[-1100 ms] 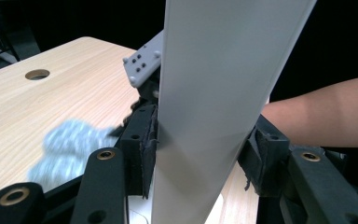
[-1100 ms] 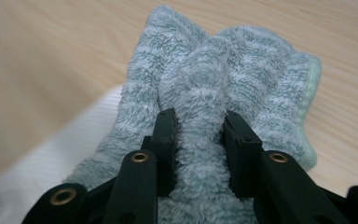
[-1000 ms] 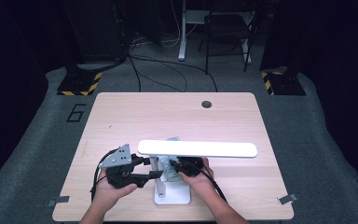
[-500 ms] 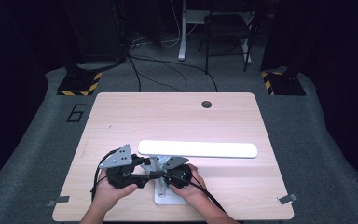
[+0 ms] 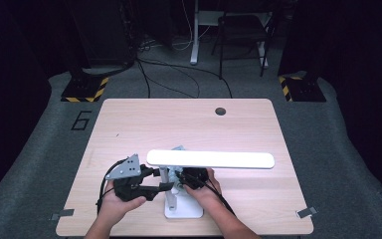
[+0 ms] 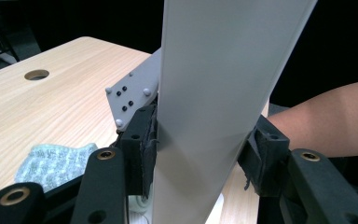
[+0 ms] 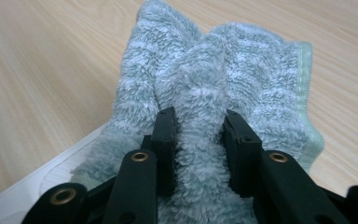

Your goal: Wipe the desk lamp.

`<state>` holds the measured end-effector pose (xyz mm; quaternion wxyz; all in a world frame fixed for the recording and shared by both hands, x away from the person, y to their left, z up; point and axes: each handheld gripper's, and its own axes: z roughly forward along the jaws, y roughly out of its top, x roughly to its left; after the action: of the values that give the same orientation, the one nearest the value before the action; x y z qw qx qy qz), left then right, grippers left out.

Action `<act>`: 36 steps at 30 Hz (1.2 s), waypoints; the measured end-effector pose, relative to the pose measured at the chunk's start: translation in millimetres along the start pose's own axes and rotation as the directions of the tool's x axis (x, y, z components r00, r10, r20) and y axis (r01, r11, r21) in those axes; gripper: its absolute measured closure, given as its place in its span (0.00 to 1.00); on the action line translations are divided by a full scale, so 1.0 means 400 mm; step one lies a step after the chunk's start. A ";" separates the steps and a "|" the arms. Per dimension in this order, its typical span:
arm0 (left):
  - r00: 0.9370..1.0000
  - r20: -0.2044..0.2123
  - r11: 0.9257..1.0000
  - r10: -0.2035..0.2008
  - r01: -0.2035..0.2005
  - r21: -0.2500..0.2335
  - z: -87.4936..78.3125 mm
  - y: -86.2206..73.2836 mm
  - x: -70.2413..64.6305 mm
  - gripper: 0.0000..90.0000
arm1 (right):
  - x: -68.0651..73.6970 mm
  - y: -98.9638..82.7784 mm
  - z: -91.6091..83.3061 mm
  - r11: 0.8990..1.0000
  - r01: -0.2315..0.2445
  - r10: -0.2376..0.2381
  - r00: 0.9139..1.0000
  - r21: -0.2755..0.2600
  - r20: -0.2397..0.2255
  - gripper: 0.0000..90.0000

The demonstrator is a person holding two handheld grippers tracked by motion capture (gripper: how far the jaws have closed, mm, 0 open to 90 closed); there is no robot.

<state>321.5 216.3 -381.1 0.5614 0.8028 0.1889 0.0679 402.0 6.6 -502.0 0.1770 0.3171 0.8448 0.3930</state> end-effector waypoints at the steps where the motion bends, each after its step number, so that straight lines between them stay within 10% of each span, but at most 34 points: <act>1: 1.000 -0.002 1.000 -0.001 0.001 0.001 0.000 0.000 0.000 0.57 | 0.001 0.001 0.003 1.000 -0.012 0.012 1.000 -0.005 0.010 0.76; 10: 1.000 -0.016 1.000 -0.002 0.002 0.006 0.001 0.002 -0.004 0.57 | -0.051 -0.003 0.000 0.996 -0.086 0.082 0.992 0.031 0.093 0.76; 14: 1.000 -0.025 1.000 0.008 -0.008 0.016 0.001 0.005 -0.006 0.57 | -0.053 -0.003 -0.024 0.992 -0.127 0.127 0.992 0.013 0.018 0.76; 22: 1.000 -0.031 1.000 0.007 -0.007 0.020 0.002 0.007 -0.007 0.57 | 0.050 -0.012 -0.055 1.000 -0.006 0.004 0.992 -0.016 -0.125 0.75; 32: 1.000 -0.028 1.000 0.002 -0.002 0.026 0.004 0.008 -0.010 0.57 | 0.068 -0.017 -0.034 0.993 0.115 -0.115 0.990 0.001 -0.082 0.75; 36: 1.000 -0.029 1.000 0.002 -0.002 0.028 0.004 0.008 -0.011 0.57 | 0.065 -0.008 -0.020 0.996 0.086 -0.086 0.995 -0.008 -0.052 0.75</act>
<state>318.9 212.2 -378.3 0.5473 0.8097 0.1973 0.0776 377.2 18.1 -500.9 0.1726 0.2694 0.8609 0.3956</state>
